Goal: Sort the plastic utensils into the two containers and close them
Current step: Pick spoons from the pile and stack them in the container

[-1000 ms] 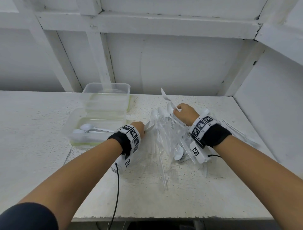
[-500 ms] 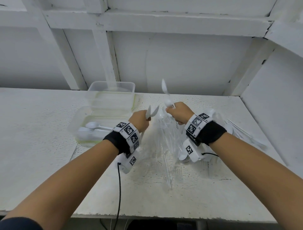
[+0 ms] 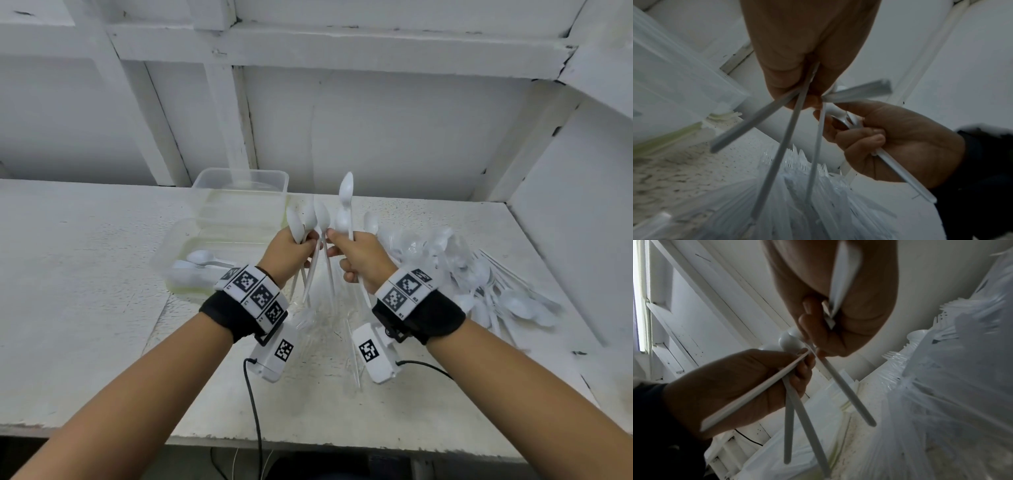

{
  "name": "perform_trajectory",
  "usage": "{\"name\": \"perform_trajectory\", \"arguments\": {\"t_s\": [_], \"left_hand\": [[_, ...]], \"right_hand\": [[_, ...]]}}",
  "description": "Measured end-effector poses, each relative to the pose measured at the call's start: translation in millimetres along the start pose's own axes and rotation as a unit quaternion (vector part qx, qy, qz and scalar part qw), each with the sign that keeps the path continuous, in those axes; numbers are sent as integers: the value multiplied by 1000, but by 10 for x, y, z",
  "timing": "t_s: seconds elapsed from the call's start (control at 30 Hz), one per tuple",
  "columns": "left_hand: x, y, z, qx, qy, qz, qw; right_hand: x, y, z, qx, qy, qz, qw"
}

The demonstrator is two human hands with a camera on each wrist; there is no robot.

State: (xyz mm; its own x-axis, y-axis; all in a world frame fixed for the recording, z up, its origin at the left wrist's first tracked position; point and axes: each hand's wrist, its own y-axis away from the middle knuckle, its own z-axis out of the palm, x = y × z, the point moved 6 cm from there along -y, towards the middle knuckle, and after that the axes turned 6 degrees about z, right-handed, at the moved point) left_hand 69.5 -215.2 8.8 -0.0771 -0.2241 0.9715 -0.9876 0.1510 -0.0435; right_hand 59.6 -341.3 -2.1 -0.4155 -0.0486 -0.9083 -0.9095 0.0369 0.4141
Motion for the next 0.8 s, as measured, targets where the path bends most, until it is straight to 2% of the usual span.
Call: {"name": "perform_trajectory", "arguments": {"t_s": [0.23, 0.4, 0.57, 0.67, 0.8], "left_hand": [[18, 97, 91, -11, -27, 16, 999], [-11, 127, 79, 8, -13, 0, 1000], [-13, 215, -4, 18, 35, -29, 999], [-27, 277, -18, 5, 71, -49, 996], [1, 385, 38, -42, 72, -53, 995]], "right_hand": [[113, 98, 77, -12, 28, -33, 999], [120, 116, -1, 24, 37, -44, 998], [106, 126, -144, 55, -39, -35, 997], [90, 139, -176, 61, -41, -37, 997], [76, 172, -81, 26, -47, -41, 998]]}}
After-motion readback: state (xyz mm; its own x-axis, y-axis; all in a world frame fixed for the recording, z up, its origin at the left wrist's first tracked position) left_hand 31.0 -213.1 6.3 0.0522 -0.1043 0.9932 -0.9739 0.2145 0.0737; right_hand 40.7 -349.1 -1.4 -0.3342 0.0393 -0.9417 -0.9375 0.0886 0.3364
